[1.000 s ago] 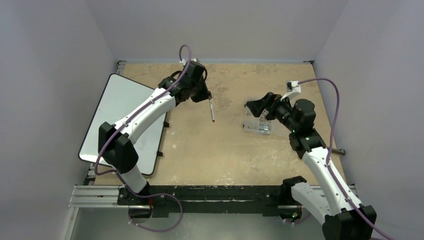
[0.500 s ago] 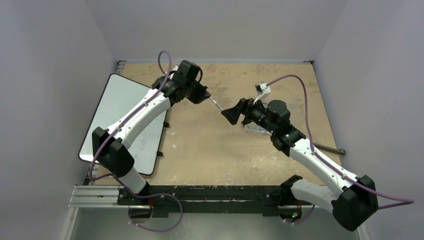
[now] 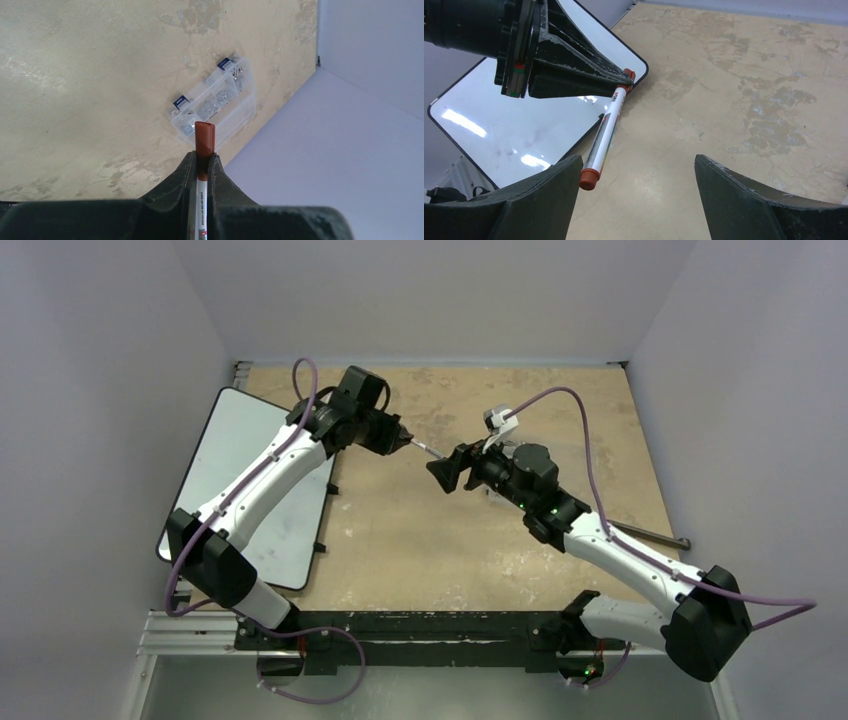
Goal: Write a sentence on the whiteboard
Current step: Pass from the left arm to the right
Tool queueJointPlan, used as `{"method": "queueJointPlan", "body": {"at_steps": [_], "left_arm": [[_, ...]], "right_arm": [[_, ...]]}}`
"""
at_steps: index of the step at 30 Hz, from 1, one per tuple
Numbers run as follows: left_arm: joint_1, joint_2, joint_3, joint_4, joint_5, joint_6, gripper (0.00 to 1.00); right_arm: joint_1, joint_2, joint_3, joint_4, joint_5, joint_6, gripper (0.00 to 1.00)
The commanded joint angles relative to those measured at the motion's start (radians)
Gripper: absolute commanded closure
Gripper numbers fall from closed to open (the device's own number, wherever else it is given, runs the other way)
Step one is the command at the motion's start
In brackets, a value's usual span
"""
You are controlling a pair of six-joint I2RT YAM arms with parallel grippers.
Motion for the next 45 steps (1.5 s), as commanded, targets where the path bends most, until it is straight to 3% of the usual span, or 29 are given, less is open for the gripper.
{"method": "queueJointPlan", "body": {"at_steps": [1,13,32,45], "left_arm": [[0.022,-0.036,0.021,-0.05,0.068,-0.057,1.0],[0.026,-0.069,0.008,-0.082,0.125,-0.123,1.0],[0.025,-0.09,0.033,-0.148,0.14,-0.154,1.0],[0.026,-0.111,0.011,-0.14,0.165,-0.135,1.0]], "right_arm": [[0.024,0.021,0.063,0.091,0.018,-0.133,0.18],[0.036,0.107,0.126,0.108,-0.03,-0.189,0.43],[0.049,0.168,0.171,0.116,-0.035,-0.218,0.56],[0.067,0.205,0.186,0.122,-0.021,-0.211,0.58]]}}
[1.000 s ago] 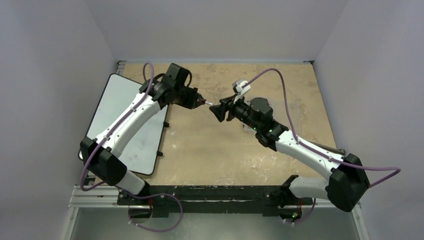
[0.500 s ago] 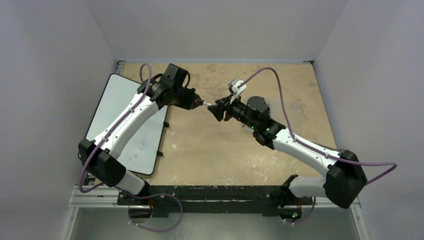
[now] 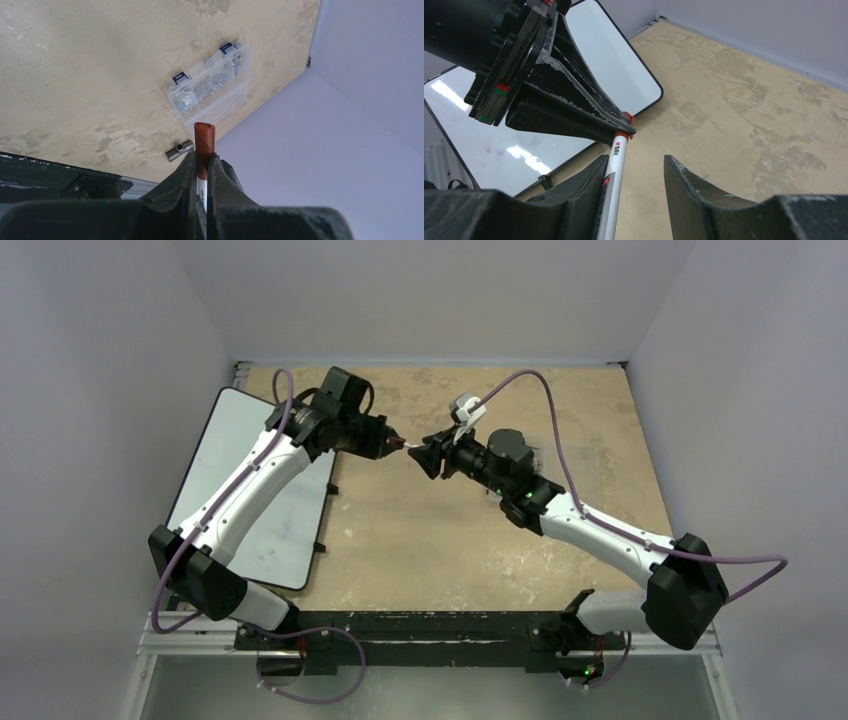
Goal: Write a sentence on the whiteboard
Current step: Pass from the left arm to the right
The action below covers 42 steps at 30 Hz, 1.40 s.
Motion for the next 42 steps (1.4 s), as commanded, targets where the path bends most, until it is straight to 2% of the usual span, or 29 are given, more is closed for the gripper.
{"method": "queueJointPlan", "body": {"at_steps": [1,11,12,17,28,33,35,39,42], "left_arm": [[-0.002,-0.035,0.01,-0.016,0.066,0.012,1.0],[-0.003,-0.04,0.0,-0.025,0.073,0.033,1.0],[-0.003,-0.041,-0.004,-0.027,0.073,0.034,1.0],[-0.003,-0.047,-0.013,-0.036,0.058,0.044,1.0],[-0.001,-0.088,-0.033,0.023,-0.032,0.177,1.0],[0.009,-0.142,-0.094,0.128,-0.029,0.286,0.82],[0.012,-0.162,-0.11,0.146,-0.041,0.321,0.7],[0.018,-0.197,-0.129,0.171,-0.06,0.398,0.38],[0.033,-0.225,-0.142,0.249,-0.033,0.58,0.34]], "right_arm": [[0.004,0.021,0.035,0.034,0.021,-0.012,0.59],[0.013,0.049,0.057,0.032,0.033,-0.01,0.67],[0.013,0.05,0.057,0.031,0.034,-0.01,0.7],[0.015,0.053,0.056,0.025,0.022,-0.006,0.99],[0.015,0.018,0.051,-0.008,-0.019,-0.011,1.0],[0.014,-0.004,0.046,-0.001,-0.015,-0.004,1.0],[0.015,-0.009,0.049,-0.005,-0.015,-0.002,1.0],[0.014,-0.024,0.051,-0.01,-0.013,0.0,1.0],[0.015,-0.038,0.06,-0.031,-0.016,0.006,1.0]]}}
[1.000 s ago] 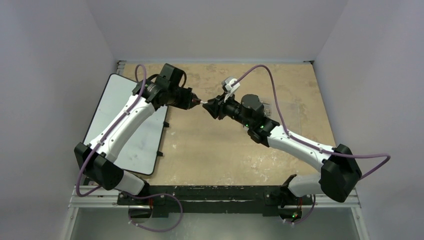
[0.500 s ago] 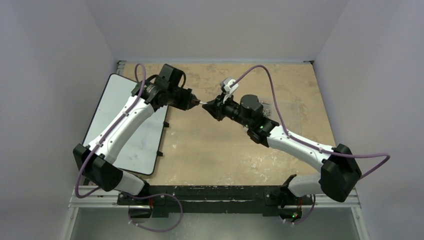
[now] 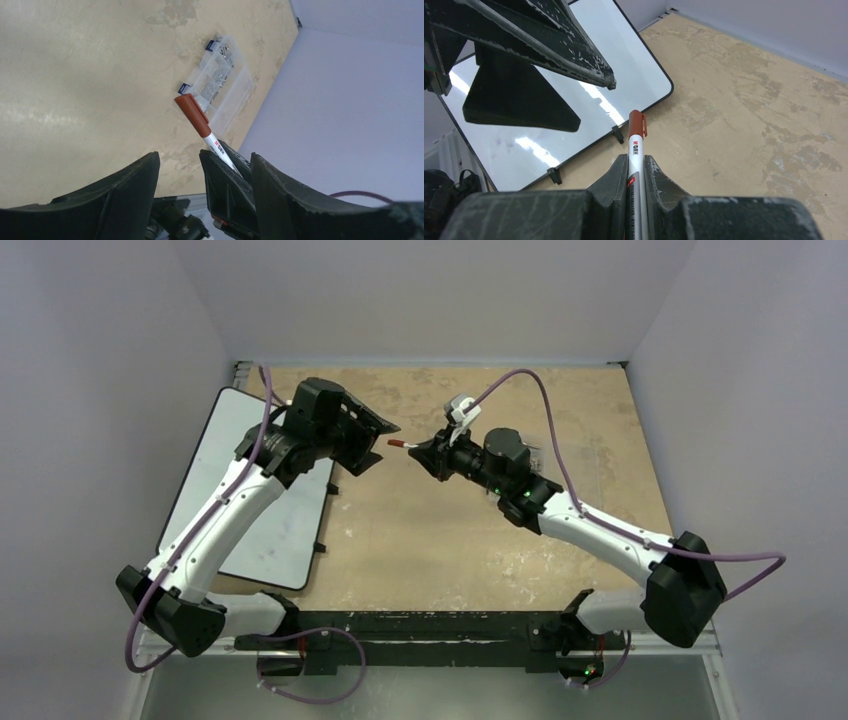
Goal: Write a sentence on the whiteboard
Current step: Pass from the left arm to the right, then open the pen cap from the whiteboard marker.
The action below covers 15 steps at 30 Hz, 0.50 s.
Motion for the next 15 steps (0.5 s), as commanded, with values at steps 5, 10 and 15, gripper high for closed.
{"method": "queueJointPlan", "body": {"at_steps": [5,10,15], "left_arm": [[0.068,-0.169,-0.133,0.384,0.168,0.56,0.34],[0.088,-0.247,-0.137,0.423,0.265,0.903,0.34],[0.088,-0.278,-0.209,0.464,0.338,1.183,0.34]], "right_arm": [[-0.002,-0.095,0.081,-0.104,-0.022,0.005,1.0],[-0.002,-0.137,0.08,-0.12,-0.07,0.05,1.0],[-0.002,-0.123,0.146,-0.166,-0.08,0.123,1.0]]}}
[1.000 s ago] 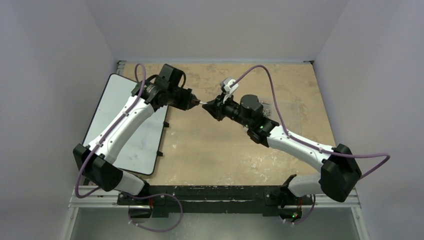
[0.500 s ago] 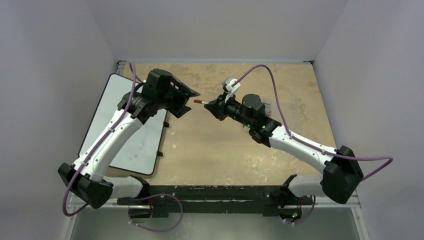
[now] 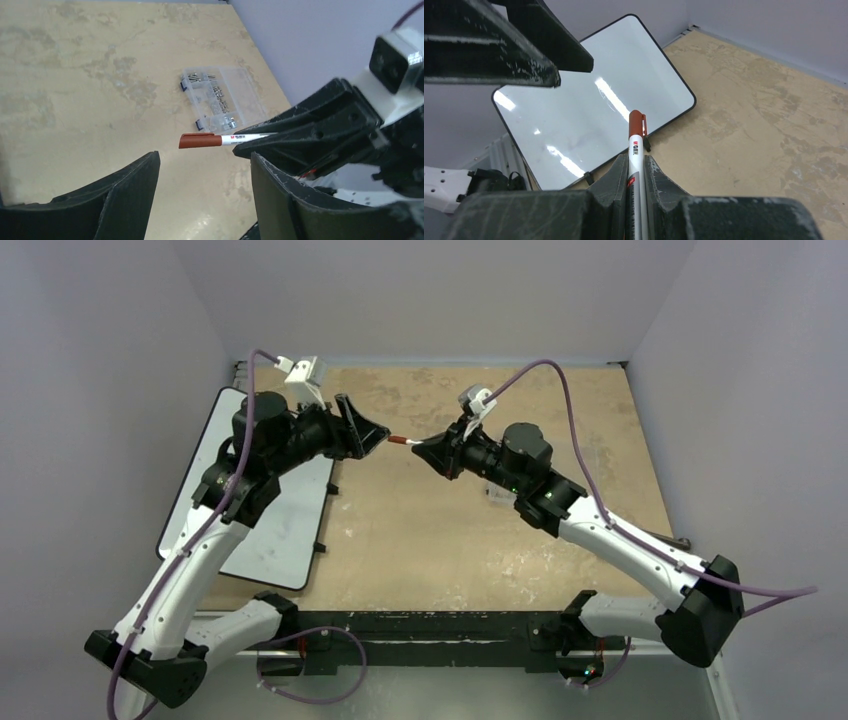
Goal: Write a sentence on the whiteboard
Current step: Open the pen cap from the whiteboard marker.
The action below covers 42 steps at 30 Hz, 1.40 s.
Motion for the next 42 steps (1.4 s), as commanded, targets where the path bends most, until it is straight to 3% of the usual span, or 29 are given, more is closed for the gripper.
{"method": "queueJointPlan", "body": {"at_steps": [1,9,15,20,23,25,26,31,35,42], "left_arm": [[0.006,-0.023,-0.063,0.101,0.134,0.37,0.34],[0.008,0.006,-0.144,0.214,0.356,0.461,0.36],[-0.157,-0.03,-0.015,0.032,0.195,0.674,0.37],[-0.163,-0.12,-0.042,0.021,0.129,0.701,0.36],[-0.164,-0.146,-0.087,0.044,0.13,0.691,0.31],[-0.163,-0.143,-0.081,0.026,0.139,0.693,0.02],[-0.163,-0.141,-0.077,0.016,0.149,0.699,0.0],[-0.163,-0.167,-0.077,0.008,0.223,0.749,0.0],[-0.161,-0.146,-0.022,-0.092,0.358,0.879,0.0],[-0.162,-0.187,-0.029,-0.092,0.358,0.894,0.0]], "right_arm": [[-0.002,0.016,0.122,-0.065,-0.035,0.07,1.0],[-0.007,0.122,0.257,-0.176,-0.038,0.089,1.0],[-0.012,0.149,0.282,-0.198,-0.081,0.141,1.0],[-0.013,0.089,0.264,-0.291,-0.064,0.17,1.0],[-0.012,0.049,0.241,-0.331,-0.071,0.165,1.0],[-0.012,0.018,0.216,-0.346,-0.081,0.168,1.0],[-0.012,0.005,0.204,-0.347,-0.093,0.17,1.0],[-0.014,-0.039,0.171,-0.355,-0.222,0.2,1.0],[-0.014,-0.068,0.121,-0.276,-0.371,0.26,1.0],[-0.015,-0.111,0.08,-0.23,-0.508,0.281,1.0]]}}
